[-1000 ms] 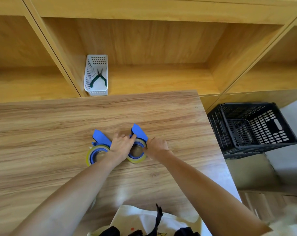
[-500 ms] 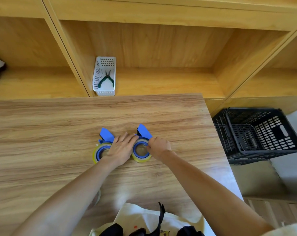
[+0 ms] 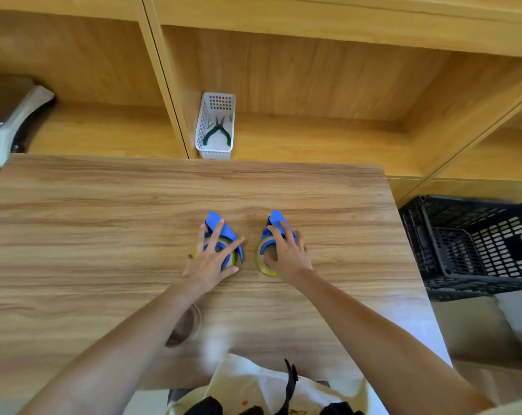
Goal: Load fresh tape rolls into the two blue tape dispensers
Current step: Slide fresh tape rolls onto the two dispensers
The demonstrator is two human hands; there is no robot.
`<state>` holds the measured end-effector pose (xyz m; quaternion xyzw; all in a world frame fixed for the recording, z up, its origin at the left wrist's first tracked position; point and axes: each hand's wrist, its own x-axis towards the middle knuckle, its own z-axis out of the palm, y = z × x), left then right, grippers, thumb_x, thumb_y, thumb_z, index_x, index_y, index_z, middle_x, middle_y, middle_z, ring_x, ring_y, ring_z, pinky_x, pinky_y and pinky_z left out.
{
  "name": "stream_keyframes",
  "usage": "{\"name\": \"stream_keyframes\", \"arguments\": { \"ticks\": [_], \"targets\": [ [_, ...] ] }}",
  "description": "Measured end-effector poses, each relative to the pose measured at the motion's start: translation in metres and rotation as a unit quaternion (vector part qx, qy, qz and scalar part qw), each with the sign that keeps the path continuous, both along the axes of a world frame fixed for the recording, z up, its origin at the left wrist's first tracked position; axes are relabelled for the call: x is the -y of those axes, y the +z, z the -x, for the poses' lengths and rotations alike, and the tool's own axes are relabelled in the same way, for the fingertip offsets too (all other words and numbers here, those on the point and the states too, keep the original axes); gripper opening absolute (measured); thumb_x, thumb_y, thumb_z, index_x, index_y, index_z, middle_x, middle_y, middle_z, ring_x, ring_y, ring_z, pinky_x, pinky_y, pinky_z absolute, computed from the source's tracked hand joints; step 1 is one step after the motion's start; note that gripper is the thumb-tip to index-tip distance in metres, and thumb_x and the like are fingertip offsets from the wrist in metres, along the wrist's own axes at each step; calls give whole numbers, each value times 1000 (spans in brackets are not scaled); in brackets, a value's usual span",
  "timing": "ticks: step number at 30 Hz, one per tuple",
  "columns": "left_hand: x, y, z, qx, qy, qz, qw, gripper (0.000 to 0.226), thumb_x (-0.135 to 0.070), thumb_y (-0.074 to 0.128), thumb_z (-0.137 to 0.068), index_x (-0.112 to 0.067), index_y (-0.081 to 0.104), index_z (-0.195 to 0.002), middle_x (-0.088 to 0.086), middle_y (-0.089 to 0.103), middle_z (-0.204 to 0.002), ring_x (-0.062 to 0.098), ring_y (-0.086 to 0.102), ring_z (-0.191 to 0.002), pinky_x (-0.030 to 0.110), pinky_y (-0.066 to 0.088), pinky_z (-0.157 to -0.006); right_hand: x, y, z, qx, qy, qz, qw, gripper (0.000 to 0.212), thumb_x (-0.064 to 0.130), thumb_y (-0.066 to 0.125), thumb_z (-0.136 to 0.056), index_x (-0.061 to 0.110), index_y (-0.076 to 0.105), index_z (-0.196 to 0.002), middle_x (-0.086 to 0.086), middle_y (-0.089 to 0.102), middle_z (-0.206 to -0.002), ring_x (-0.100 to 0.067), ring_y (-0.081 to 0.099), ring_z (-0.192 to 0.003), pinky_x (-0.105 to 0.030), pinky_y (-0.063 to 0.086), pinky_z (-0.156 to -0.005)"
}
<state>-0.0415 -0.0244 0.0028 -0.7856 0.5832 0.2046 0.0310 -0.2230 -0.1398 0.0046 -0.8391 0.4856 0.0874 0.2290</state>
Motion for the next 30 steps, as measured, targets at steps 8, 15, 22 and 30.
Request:
{"name": "stream_keyframes", "arguments": {
  "ticks": [8,15,22,30],
  "targets": [
    [-5,-7,-8,-20,-33,26,999,61,-25,50,-101,-56,23,-145,-5,-28,-161,41,-26,-145,41,55,-87,-9,-7,-8,-58,9,2,998,98,52,67,-82,39,1,-153,5,-14,-163,-45,3,-145,-55,34,-108],
    [-6,-12,-18,-58,-51,38,996,54,-27,61,-95,-46,40,-141,-2,-23,-162,40,-24,-146,46,47,-102,-14,-1,-12,-56,2,19,998,90,35,66,-87,37,5,-153,5,-4,-162,-39,16,-140,-49,50,-94],
    [-8,-7,-26,-95,-68,41,992,57,-23,56,-98,-46,35,-146,-3,-19,-163,38,-23,-147,44,43,-103,-17,-1,-18,-70,-17,4,997,89,37,66,-87,35,7,-153,3,-2,-162,-41,16,-141,-48,52,-92],
    [-17,-8,-64,-149,55,95,983,75,-34,58,-95,-37,12,-155,-2,10,-162,29,20,-147,50,46,-101,-22,9,-56,-21,24,62,998,68,47,48,-96,18,23,-151,-4,21,-160,-32,5,-151,-48,12,-121]
  ]
}}
